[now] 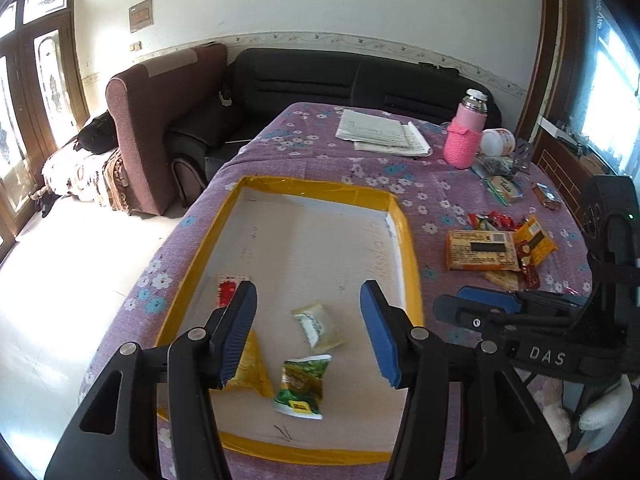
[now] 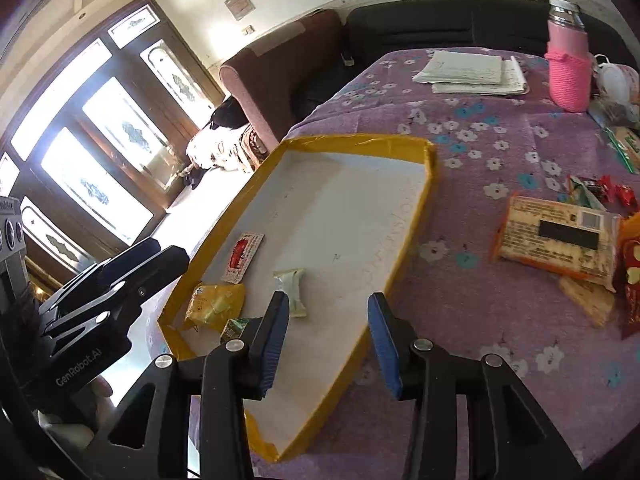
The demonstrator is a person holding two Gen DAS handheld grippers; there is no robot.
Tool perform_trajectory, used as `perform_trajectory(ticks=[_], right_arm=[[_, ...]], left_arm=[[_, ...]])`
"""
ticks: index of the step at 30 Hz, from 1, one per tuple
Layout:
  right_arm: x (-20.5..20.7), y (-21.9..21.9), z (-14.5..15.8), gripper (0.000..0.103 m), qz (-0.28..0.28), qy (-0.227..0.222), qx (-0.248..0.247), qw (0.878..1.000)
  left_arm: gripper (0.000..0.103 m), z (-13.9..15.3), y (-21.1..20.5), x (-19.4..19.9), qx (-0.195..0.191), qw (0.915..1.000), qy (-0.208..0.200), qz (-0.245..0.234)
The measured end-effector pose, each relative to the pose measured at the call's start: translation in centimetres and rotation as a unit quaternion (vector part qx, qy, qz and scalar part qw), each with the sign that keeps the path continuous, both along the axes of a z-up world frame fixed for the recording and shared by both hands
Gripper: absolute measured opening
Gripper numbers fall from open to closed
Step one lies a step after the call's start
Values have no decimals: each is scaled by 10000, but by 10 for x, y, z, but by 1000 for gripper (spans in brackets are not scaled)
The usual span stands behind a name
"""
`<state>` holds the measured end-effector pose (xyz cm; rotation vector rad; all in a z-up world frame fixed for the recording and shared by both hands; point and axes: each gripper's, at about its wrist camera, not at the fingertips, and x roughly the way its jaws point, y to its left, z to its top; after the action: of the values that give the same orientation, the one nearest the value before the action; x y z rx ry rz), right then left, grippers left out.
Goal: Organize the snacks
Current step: 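Withdraw both tools from the tray toward the snack pile, then reach the right tool to the beige barcode cracker pack and grasp it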
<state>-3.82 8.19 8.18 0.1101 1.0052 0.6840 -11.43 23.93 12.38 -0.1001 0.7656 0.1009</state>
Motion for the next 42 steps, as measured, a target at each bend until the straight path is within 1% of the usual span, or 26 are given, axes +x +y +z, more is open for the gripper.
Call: perform_trajectory(ticks=[2, 4, 7, 8, 10, 12, 13, 14, 15, 17, 19, 21, 22, 24, 25, 29, 32, 33, 34, 35, 36, 37, 38, 40, 42], right_arm=[[1, -24, 1, 43, -198, -19, 45, 9998], [3, -53, 1, 43, -433, -17, 98, 9990], [9, -109, -1, 43, -932, -41, 122, 9956], [11, -125, -2, 43, -1094, -41, 123, 9939], [18, -163, -4, 45, -1481, -2, 166, 9888], [23, -209, -7, 46, -1953, 65, 293, 9803], [25, -223, -8, 47, -2113, 77, 330, 9768], [26, -241, -9, 47, -2315, 80, 365, 9721], [28, -262, -11, 47, -2562, 68, 377, 9659], [30, -288, -14, 47, -2877, 44, 336, 9571], [36, -314, -20, 47, -3216, 18, 189, 9467], [47, -325, -27, 47, -3400, 59, 20, 9404], [52, -326, -30, 47, -3377, 117, 58, 9412], [65, -310, -35, 47, -3101, 232, 308, 9499], [71, -295, -35, 47, -2898, 234, 369, 9561], [83, -233, -24, 47, -2257, -62, 436, 9732], [98, -185, -14, 47, -1903, -441, 112, 9807], [109, -167, -14, 48, -1780, -526, -89, 9826], [116, -158, -16, 48, -1710, -545, -217, 9835], [128, -144, -22, 49, -1618, -490, -493, 9844], [134, -137, -28, 51, -1554, -325, -649, 9852], [135, -132, -33, 49, -1443, -93, -664, 9873], [136, -127, -38, 49, -1218, 163, -538, 9910], [113, -120, -35, 48, -566, 349, -254, 9975], [87, -118, -28, 47, 71, 458, -56, 9989]], left_arm=[[59, 3, -16, -8, -145, 9997, -74, -165], [66, 4, -28, -17, -356, 9987, -128, -348], [68, 2, -52, -32, -680, 9947, -224, -731], [68, 0, -59, -35, -777, 9934, -222, -814], [68, -8, -69, -38, -1094, 9892, -152, -965], [68, -19, -74, -38, -1456, 9837, -26, -1058], [68, -24, -75, -37, -1622, 9806, 53, -1099], [68, -29, -78, -35, -1725, 9785, 112, -1123], [68, -32, -80, -33, -1780, 9773, 164, -1134], [68, -36, -84, -30, -1752, 9779, 206, -1123], [68, -38, -85, -27, -1761, 9780, 222, -1095], [68, -40, -86, -26, -1796, 9777, 233, -1062], [68, -40, -86, -25, -1795, 9778, 233, -1057], [68, -41, -88, -23, -1761, 9785, 239, -1046], [68, -42, -88, -22, -1753, 9788, 241, -1027], [68, -44, -86, -20, -1737, 9797, 272, -968], [68, -45, -85, -19, -1755, 9794, 274, -961], [68, -46, -85, -19, -1760, 9793, 282, -962], [68, -47, -85, -19, -1764, 9792, 297, -959], [68, -48, -84, -19, -1768, 9790, 315, -963], [68, -49, -83, -19, -1764, 9789, 327, -975], [68, -49, -81, -20, -1752, 9791, 321, -984], [68, -48, -80, -20, -1740, 9793, 303, -992], [68, -48, -76, -19, -1699, 9799, 240, -1019], [68, -51, -73, -15, -1726, 9795, 249, -1004]])
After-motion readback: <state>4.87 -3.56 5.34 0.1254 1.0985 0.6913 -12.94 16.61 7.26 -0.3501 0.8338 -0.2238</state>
